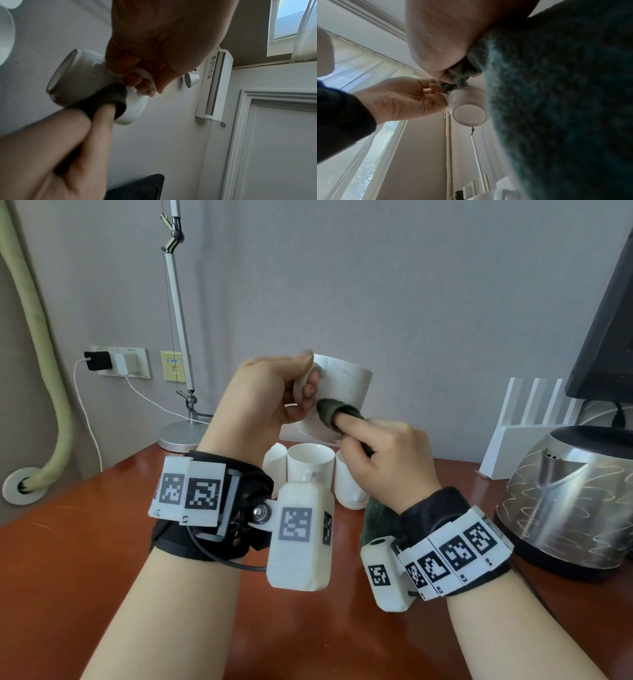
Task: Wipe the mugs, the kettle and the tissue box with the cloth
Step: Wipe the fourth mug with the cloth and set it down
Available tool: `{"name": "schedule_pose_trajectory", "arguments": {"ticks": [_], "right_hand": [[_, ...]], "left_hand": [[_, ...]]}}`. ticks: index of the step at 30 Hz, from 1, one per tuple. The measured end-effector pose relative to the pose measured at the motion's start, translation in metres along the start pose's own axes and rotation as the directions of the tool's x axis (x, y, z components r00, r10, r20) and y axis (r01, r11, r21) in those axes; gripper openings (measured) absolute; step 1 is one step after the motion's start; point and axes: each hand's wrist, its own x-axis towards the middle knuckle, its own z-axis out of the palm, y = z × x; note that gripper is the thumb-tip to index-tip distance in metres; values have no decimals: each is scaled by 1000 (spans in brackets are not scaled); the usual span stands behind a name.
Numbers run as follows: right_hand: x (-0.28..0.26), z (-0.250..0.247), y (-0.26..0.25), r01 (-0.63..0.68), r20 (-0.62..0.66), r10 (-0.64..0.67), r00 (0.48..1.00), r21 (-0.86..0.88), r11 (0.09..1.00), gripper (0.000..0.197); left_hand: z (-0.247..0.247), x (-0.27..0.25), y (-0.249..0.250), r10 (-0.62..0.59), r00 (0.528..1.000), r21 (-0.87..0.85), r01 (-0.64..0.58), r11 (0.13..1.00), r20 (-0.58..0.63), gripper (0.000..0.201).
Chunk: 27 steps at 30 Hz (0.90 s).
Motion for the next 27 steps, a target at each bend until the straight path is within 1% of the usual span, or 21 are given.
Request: {"name": "schedule_pose_trajectory", "arguments": {"ticks": [3, 5, 7, 9, 14, 17, 21, 23, 27], "right_hand": [[4, -8, 6, -33, -72, 32, 997, -13, 999, 40], [7, -11, 7, -47, -79, 46, 996, -20, 999, 41], [8, -10, 4, -39, -46, 39, 998, -12, 999, 42], [8, -8, -1, -40, 0, 40, 999, 5, 999, 41], [-2, -1, 0, -44, 101, 46, 994, -17, 999, 39], [-3, -2, 4, -48, 72, 51, 996, -33, 998, 38], [3, -8, 4, -98, 6, 99, 995, -85, 992, 42], [6, -12, 3, -127, 16, 129, 991, -103, 986, 46], [10, -16, -2, -176, 92, 191, 977, -154, 972, 57]], "left_hand": [[3, -1, 0, -1, 1000, 22, 1, 1000, 18, 53], [5, -1, 0, 5, 999, 71, -8, 997, 40, 50], [7, -2, 0, 8, 998, 142, -17, 990, 63, 52], [6, -3, 0, 15, 999, 187, -25, 982, 52, 52], [-2, 1, 0, 20, 1000, 127, -17, 992, -22, 53], [-1, 2, -2, 14, 1000, 117, -11, 993, -23, 53], [5, 0, -3, -5, 1000, 136, 2, 991, 22, 53], [9, -1, -3, -17, 999, 154, 10, 988, 44, 53], [15, -4, -5, -12, 999, 193, 2, 981, 53, 53]]}}
